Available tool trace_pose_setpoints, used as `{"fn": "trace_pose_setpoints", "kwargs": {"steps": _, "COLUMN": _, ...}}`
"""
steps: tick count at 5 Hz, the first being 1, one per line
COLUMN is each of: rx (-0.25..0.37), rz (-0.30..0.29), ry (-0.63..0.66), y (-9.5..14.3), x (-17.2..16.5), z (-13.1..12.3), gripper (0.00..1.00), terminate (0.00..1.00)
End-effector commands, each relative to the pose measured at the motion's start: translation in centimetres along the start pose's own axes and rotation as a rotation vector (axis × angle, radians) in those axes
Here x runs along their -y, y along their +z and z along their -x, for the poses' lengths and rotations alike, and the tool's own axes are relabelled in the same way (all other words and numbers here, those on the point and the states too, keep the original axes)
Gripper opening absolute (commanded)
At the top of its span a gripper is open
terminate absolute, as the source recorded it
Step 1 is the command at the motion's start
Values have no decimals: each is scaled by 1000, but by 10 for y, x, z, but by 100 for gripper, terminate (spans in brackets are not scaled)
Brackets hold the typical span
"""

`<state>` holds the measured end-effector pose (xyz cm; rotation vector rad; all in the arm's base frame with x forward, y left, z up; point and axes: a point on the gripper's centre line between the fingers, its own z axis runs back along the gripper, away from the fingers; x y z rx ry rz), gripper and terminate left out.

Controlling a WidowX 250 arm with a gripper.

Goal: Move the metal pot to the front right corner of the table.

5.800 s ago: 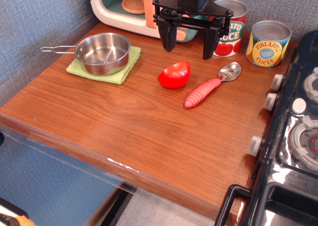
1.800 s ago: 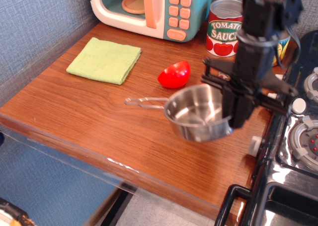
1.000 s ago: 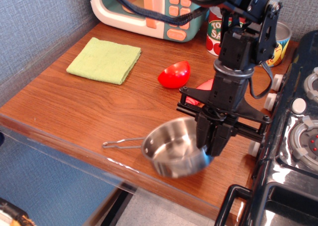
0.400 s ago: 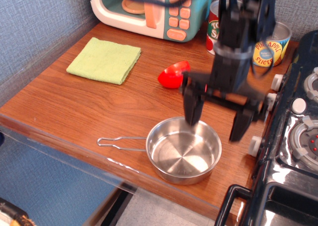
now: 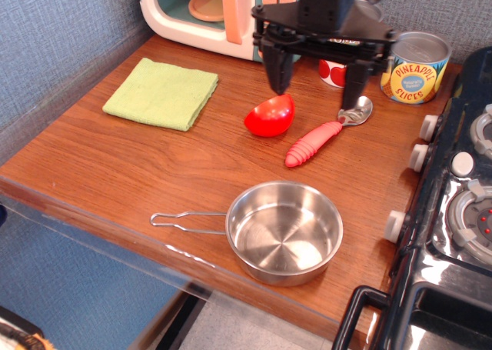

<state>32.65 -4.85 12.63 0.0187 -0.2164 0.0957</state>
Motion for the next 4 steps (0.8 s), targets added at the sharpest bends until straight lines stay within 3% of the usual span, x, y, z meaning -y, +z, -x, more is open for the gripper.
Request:
{"fn": "trace_pose_setpoints", "kwargs": {"steps": 1, "rx": -33, "rz": 69, "ry": -21, "y": -12, "x": -16, "z": -18, "gripper": 100, "terminate": 0}}
{"fn": "trace_pose_setpoints", "kwargs": {"steps": 3, "rx": -32, "rz": 54, "ry": -77, "y": -15, "x": -17, "z": -21, "gripper": 100, "terminate": 0}}
{"fn": "trace_pose_setpoints", "kwargs": {"steps": 4, "rx": -32, "rz": 54, "ry": -77, "y": -15, "x": -17, "z": -21, "gripper": 100, "terminate": 100}}
